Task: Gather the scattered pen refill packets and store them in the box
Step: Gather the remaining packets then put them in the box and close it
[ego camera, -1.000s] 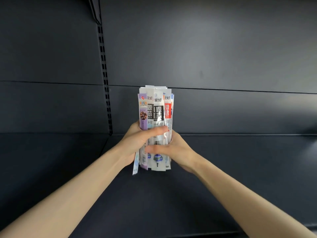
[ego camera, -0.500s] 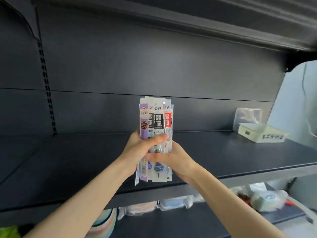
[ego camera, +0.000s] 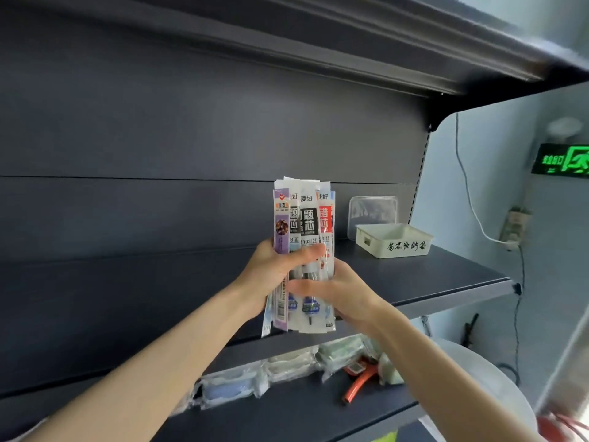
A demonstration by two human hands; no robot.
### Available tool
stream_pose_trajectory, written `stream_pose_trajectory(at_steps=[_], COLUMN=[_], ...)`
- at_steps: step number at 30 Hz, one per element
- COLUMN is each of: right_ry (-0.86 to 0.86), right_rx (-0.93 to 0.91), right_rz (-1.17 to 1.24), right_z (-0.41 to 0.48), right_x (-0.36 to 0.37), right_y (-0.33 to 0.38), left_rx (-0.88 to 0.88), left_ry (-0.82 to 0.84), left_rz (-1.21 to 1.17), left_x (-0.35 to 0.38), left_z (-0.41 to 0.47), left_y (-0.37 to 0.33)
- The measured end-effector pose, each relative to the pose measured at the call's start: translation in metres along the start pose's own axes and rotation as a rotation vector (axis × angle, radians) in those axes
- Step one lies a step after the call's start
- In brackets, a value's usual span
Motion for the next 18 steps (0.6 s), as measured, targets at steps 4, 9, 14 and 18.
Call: stream_pose_trajectory(at_steps=[4, 9, 14, 18], right_ry=[-0.011, -0.035, -0.07, -0.05], right_rx=[0.0, -0.005, 0.016, 0.043], right_rz=[-0.024, -0.048, -0.045, -0.031], right_z=[0.018, 0.04, 0.043, 0.047], right_x=[-0.048, -0.114, -0.189, -0.245], right_y=[-0.012, -0.019, -0.03, -0.045], left_rx=[-0.005, -0.005, -0.02, -0.028], left_ry=[-0.005, 0.018, 0.057, 0.052], left_rz=[0.0, -0.015, -0.032, -0.022], left_x=[0.026, 0.066, 0.123, 0.163], left_z=[0.045, 0.105, 0.158, 0.193], left_y=[0.016, 0.026, 0.043, 0.057])
Point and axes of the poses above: each hand's wrist, its own z-axis towards the middle knuckle, its own x-axis out of the palm, y = z × x, the point moved 9 cm from there along z, towards the middle knuckle, and after that the axes turned 2 degrees about -x, right-handed, at the moved point
